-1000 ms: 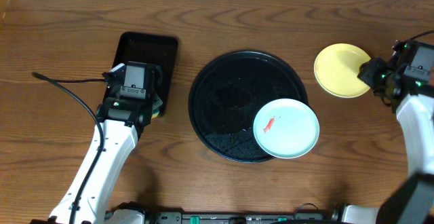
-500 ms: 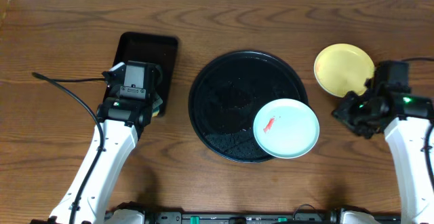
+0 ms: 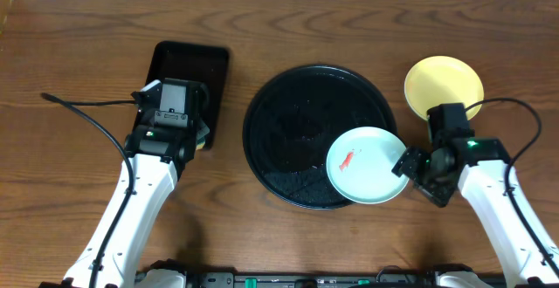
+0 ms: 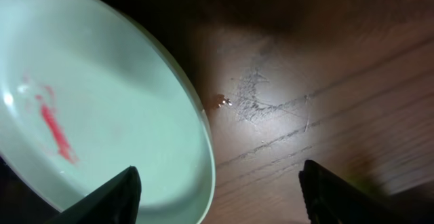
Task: Clean dirty plates on tray and stack at the side
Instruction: 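Move the right gripper to grip the rim of the last green plate, then slide the green plate with the right gripper to the tray center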
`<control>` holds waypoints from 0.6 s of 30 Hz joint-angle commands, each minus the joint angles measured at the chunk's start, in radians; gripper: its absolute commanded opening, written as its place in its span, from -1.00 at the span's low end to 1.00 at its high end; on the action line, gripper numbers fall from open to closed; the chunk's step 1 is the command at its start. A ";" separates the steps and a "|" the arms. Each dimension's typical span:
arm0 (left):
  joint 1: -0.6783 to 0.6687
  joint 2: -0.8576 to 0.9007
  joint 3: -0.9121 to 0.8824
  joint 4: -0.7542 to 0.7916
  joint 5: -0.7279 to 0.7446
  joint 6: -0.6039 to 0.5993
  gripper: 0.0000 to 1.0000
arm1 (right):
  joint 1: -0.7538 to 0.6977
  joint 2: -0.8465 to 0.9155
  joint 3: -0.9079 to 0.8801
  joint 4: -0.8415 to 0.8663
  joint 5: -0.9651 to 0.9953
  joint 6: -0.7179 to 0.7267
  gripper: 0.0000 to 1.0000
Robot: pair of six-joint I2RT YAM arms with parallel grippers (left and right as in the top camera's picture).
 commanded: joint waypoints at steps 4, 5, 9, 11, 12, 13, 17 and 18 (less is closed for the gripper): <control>0.007 0.001 -0.006 0.002 -0.006 -0.016 -0.84 | 0.074 0.003 -0.097 0.079 0.009 0.056 0.41; 0.007 0.001 -0.006 0.002 -0.005 -0.016 -0.83 | 0.081 0.004 -0.109 0.089 0.009 0.066 0.38; 0.007 0.001 -0.007 0.002 -0.005 -0.016 -0.83 | 0.093 0.012 -0.131 0.138 0.010 0.071 0.22; 0.007 0.001 -0.007 0.002 -0.005 -0.017 -0.83 | 0.093 0.020 -0.135 0.161 0.010 0.071 0.18; 0.007 0.001 -0.007 0.002 -0.005 -0.016 -0.83 | 0.093 0.025 -0.136 0.167 0.010 0.071 0.17; 0.007 0.001 -0.007 0.002 -0.005 -0.016 -0.83 | 0.093 0.030 -0.137 0.171 0.010 0.071 0.13; 0.007 0.001 -0.007 0.002 -0.005 -0.016 -0.84 | 0.093 0.056 -0.141 0.191 0.010 0.071 -0.01; 0.007 0.001 -0.007 0.002 -0.005 -0.016 -0.84 | 0.093 0.065 -0.141 0.197 0.010 0.071 -0.01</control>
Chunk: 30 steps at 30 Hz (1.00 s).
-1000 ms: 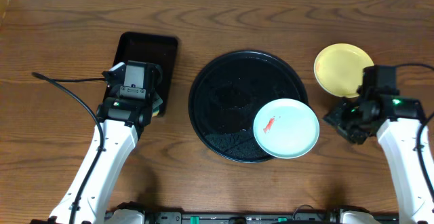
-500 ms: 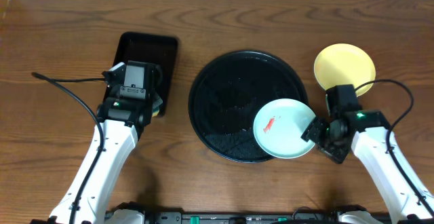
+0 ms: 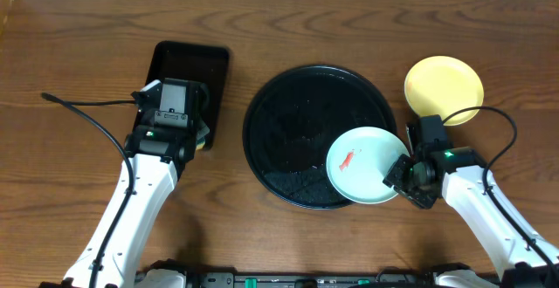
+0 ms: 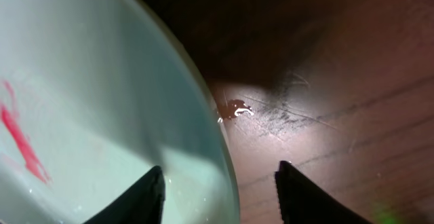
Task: Clean dirty plates on tray and stack at the side
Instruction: 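Slide the green plate with the right gripper to the tray center, then bring the sponge with the left gripper onto the green plate and scrub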
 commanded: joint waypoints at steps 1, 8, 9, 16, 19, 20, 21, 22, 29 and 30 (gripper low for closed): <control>0.007 0.001 -0.007 0.001 -0.005 -0.016 -0.84 | 0.006 0.035 -0.011 0.016 0.010 0.010 -0.02; 0.007 0.001 -0.007 0.001 -0.005 -0.016 -0.84 | 0.007 0.064 -0.011 0.036 0.005 0.009 -0.65; 0.007 0.001 -0.007 0.001 -0.005 -0.016 -0.84 | 0.006 0.064 -0.010 0.036 0.005 0.009 -0.79; 0.007 0.001 -0.007 0.001 -0.005 -0.016 -0.83 | 0.006 0.064 0.026 0.034 -0.041 -0.071 -0.98; 0.007 0.001 -0.007 0.001 -0.005 -0.016 -0.84 | 0.007 0.064 0.072 0.032 -0.088 -0.131 -0.98; 0.007 0.001 -0.007 0.001 -0.006 -0.016 -0.84 | 0.007 0.064 0.093 0.032 -0.101 -0.153 -0.98; 0.007 0.001 -0.007 0.001 -0.005 -0.016 -0.84 | 0.007 0.064 0.110 0.034 -0.107 -0.168 -0.98; 0.007 0.001 -0.007 0.001 -0.005 -0.016 -0.83 | 0.007 0.064 0.128 0.037 -0.107 -0.187 -0.98; 0.007 0.001 -0.007 0.017 0.084 -0.015 -0.85 | 0.009 0.072 0.171 0.187 -0.127 -0.242 -0.98; 0.007 0.001 -0.007 0.019 0.096 -0.015 -0.85 | 0.012 0.076 0.171 0.206 -0.130 -0.242 -0.98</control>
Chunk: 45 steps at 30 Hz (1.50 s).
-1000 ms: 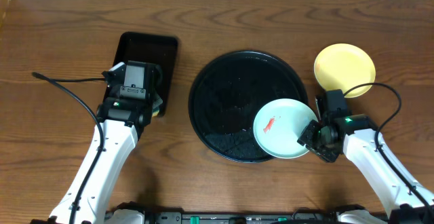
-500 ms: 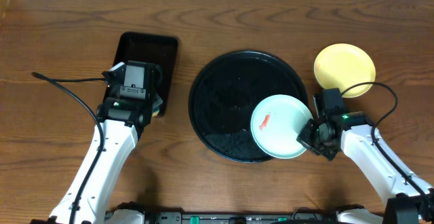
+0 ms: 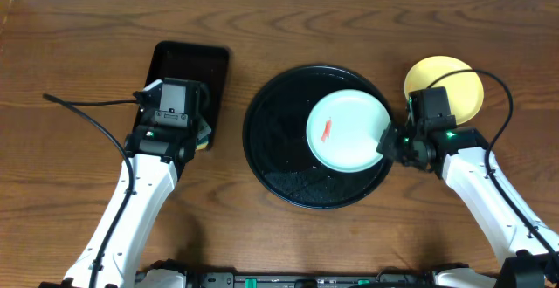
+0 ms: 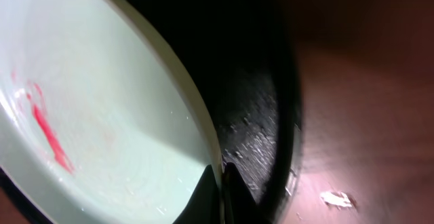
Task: Clean dirty plates on tray and stack at the side
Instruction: 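Bring the sponge with the left gripper onto the green plate and scrub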
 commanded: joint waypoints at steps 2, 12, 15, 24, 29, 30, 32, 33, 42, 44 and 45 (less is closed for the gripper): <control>0.007 0.002 -0.007 0.016 0.078 -0.008 -0.85 | 0.023 0.031 0.016 0.076 -0.028 -0.040 -0.98; 0.007 0.002 -0.007 0.094 0.334 0.082 -0.85 | 0.091 0.211 0.043 0.181 -0.069 -0.176 -0.98; 0.002 0.002 -0.007 0.108 0.388 0.078 -0.85 | 0.090 0.269 0.071 0.167 -0.070 -0.204 -0.98; -0.142 0.067 -0.007 0.208 0.447 0.012 -0.85 | 0.091 0.389 0.083 0.231 -0.066 -0.226 -0.98; -0.249 0.166 -0.007 0.311 0.448 -0.039 -0.85 | 0.091 0.421 0.083 0.250 -0.064 -0.226 -0.98; -0.266 0.182 -0.007 0.328 0.448 -0.039 -0.85 | 0.091 0.421 0.083 0.259 -0.065 -0.227 -0.98; -0.300 0.211 -0.007 0.361 0.448 -0.039 -0.85 | 0.091 0.420 0.084 0.278 -0.065 -0.226 -0.98; -0.316 0.222 -0.007 0.376 0.447 -0.039 -0.84 | 0.091 0.420 0.084 0.286 -0.065 -0.226 -0.98; -0.359 0.238 -0.007 0.411 0.446 -0.039 -0.85 | 0.092 0.420 0.151 0.293 -0.068 -0.227 -0.97; -0.359 0.238 -0.007 0.410 0.446 -0.039 -0.84 | 0.092 0.420 0.152 0.307 -0.057 -0.232 -0.98; -0.359 0.238 -0.007 0.410 0.446 -0.039 -0.84 | 0.092 0.420 0.152 0.310 -0.039 -0.237 -0.98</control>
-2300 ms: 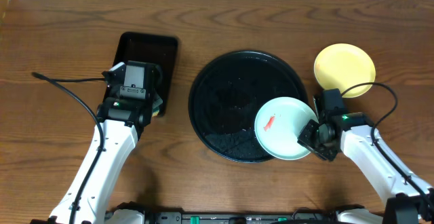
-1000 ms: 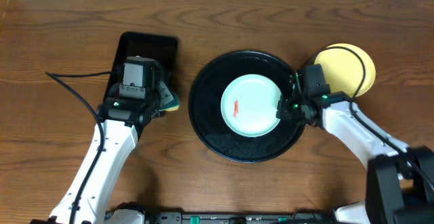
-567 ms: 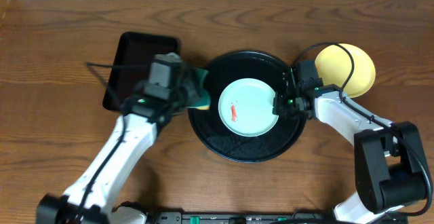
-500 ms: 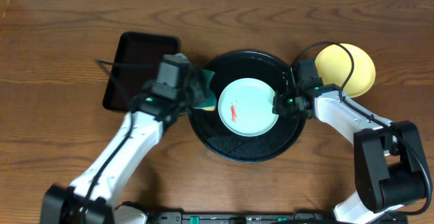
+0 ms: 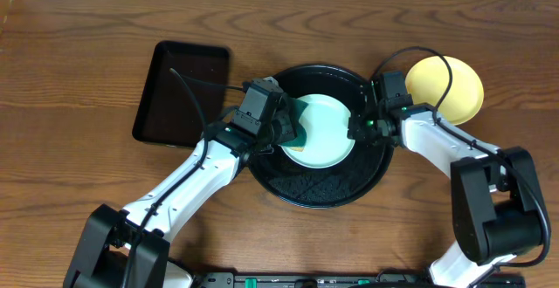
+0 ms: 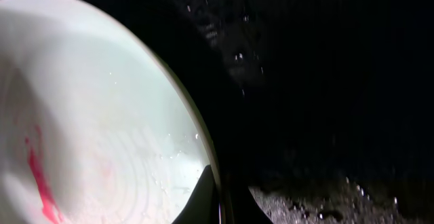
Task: Clean dirty plates on tray and stack at the side
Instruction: 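Bring the sponge with the left gripper onto the green plate and scrub, then scrub the green plate with the sponge while right gripper holds rim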
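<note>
A pale green plate with a red smear rests in the round black tray. My right gripper is shut on the plate's right rim; in the right wrist view, the gripper pinches the rim of the plate with one dark finger on the inner face. My left gripper is over the plate's left side, shut on a green and yellow sponge that lies against the plate.
A yellow plate sits on the table at the right of the round tray. A black rectangular tray lies at the left. Both arms reach in over the round tray's upper half.
My left arm has moved from the rectangular tray to the plate, bringing the sponge onto its left side. The right gripper and the plate have shifted left, toward the tray's middle.
The plate lay over the round tray's lower right edge with my right gripper open beside its rim. The jaws then stood around the rim, then shut on it with the plate at the tray's upper right. Now the sponge is on the plate.
</note>
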`<control>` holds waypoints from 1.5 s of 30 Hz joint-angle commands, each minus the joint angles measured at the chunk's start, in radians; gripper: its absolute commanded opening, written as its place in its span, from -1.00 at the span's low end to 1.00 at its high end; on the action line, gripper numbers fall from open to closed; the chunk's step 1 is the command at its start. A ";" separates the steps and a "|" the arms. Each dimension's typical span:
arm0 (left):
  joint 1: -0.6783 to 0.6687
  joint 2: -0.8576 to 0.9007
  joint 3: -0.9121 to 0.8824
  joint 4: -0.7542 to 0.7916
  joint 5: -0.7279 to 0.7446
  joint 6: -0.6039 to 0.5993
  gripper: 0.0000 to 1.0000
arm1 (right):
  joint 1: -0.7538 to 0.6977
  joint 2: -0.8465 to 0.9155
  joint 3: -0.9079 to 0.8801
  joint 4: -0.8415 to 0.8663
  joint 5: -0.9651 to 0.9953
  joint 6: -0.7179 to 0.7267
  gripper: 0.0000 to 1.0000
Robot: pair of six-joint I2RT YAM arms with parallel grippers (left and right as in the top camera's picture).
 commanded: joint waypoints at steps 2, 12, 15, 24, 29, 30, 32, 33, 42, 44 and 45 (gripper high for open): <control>-0.002 -0.003 -0.005 0.005 -0.003 -0.013 -0.84 | 0.004 0.010 0.023 0.016 0.080 -0.019 -0.98; -0.002 -0.003 -0.005 0.021 -0.003 -0.016 -0.84 | 0.004 0.010 0.022 0.031 0.098 -0.023 -0.98; -0.002 -0.003 -0.005 0.032 -0.003 -0.064 -0.85 | 0.004 0.010 0.022 0.037 0.098 -0.023 -0.98; -0.014 0.058 -0.005 0.214 -0.009 -0.234 -0.85 | 0.027 0.010 0.021 0.036 0.098 -0.023 -0.98; -0.045 0.140 -0.005 0.318 -0.015 -0.304 -0.84 | 0.037 0.010 0.021 0.036 0.098 -0.023 -0.98; -0.051 0.156 -0.005 0.332 -0.021 -0.315 -0.85 | 0.039 0.010 0.021 0.036 0.098 -0.023 -0.98; -0.066 0.196 -0.005 0.363 -0.044 -0.341 -0.85 | 0.040 0.010 0.021 0.037 0.099 -0.023 -0.98; -0.074 0.216 -0.005 0.375 -0.060 -0.348 -0.85 | 0.040 0.010 0.021 0.037 0.100 -0.023 -0.98; -0.100 0.336 -0.005 0.354 -0.203 -0.311 -0.85 | 0.040 0.010 0.021 0.031 0.133 -0.023 -0.98; -0.100 0.342 -0.005 0.312 -0.270 -0.280 -0.85 | 0.040 0.010 0.021 0.031 0.133 -0.023 -0.98; -0.100 0.342 -0.005 0.291 -0.303 -0.271 -0.85 | 0.040 0.010 0.021 0.030 0.133 -0.023 -0.98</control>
